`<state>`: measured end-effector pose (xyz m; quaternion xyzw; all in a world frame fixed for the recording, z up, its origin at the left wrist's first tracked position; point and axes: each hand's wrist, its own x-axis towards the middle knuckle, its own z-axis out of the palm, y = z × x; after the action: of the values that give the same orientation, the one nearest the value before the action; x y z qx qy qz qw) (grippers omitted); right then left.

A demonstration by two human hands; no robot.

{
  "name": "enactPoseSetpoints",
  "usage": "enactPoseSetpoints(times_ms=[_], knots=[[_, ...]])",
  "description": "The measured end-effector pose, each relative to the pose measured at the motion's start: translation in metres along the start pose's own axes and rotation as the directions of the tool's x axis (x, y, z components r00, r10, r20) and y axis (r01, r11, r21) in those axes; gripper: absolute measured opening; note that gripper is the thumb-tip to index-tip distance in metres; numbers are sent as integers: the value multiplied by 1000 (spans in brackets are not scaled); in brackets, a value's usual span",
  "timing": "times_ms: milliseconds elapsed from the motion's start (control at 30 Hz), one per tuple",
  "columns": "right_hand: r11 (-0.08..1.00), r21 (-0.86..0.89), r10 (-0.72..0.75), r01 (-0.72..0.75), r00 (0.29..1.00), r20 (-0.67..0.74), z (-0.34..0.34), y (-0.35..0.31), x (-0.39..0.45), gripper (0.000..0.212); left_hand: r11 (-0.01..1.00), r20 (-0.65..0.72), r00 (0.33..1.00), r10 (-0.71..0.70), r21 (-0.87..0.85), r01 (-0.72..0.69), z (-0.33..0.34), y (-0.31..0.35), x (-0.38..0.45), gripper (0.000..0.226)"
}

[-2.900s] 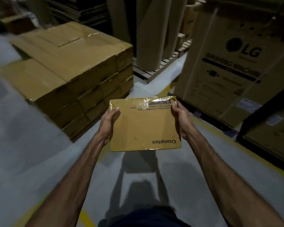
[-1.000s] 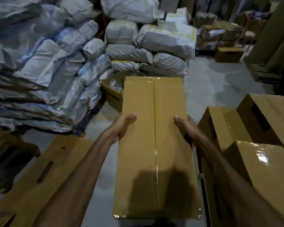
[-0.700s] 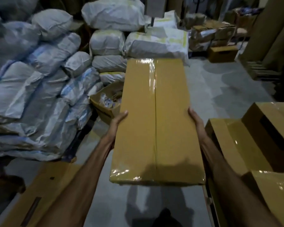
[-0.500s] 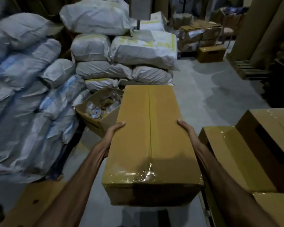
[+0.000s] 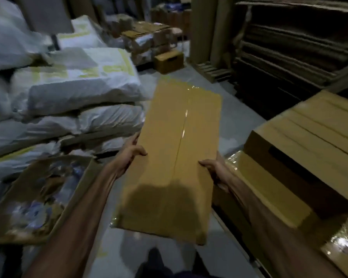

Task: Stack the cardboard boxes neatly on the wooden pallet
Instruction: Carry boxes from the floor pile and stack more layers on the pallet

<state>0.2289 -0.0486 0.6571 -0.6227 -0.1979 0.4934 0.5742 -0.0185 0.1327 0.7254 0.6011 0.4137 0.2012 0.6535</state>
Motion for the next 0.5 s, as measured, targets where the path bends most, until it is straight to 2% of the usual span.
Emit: enactPoseSetpoints(times_ms=[100, 200, 333, 400, 500], knots=[[997, 81, 0, 17, 980, -200, 12, -15, 15, 50, 996, 164, 986, 36, 75, -49, -3, 47, 74, 89], [973, 231, 72, 10, 936, -345, 20, -15, 41, 69, 979, 296, 951, 92, 149, -141, 6, 89, 137, 99], [908, 413, 165, 67, 850, -501, 40, -13, 83, 69, 916, 411, 908, 76, 331, -227, 34, 135, 195, 89], [853, 515, 231, 82, 825, -515, 53, -12, 105, 77, 812, 456, 882, 117, 468, -350, 53, 156, 224, 81], [762, 629, 276, 155, 801, -532, 63, -9, 141, 81, 501, 586, 793, 170, 641, -581, 75, 178, 280, 72]])
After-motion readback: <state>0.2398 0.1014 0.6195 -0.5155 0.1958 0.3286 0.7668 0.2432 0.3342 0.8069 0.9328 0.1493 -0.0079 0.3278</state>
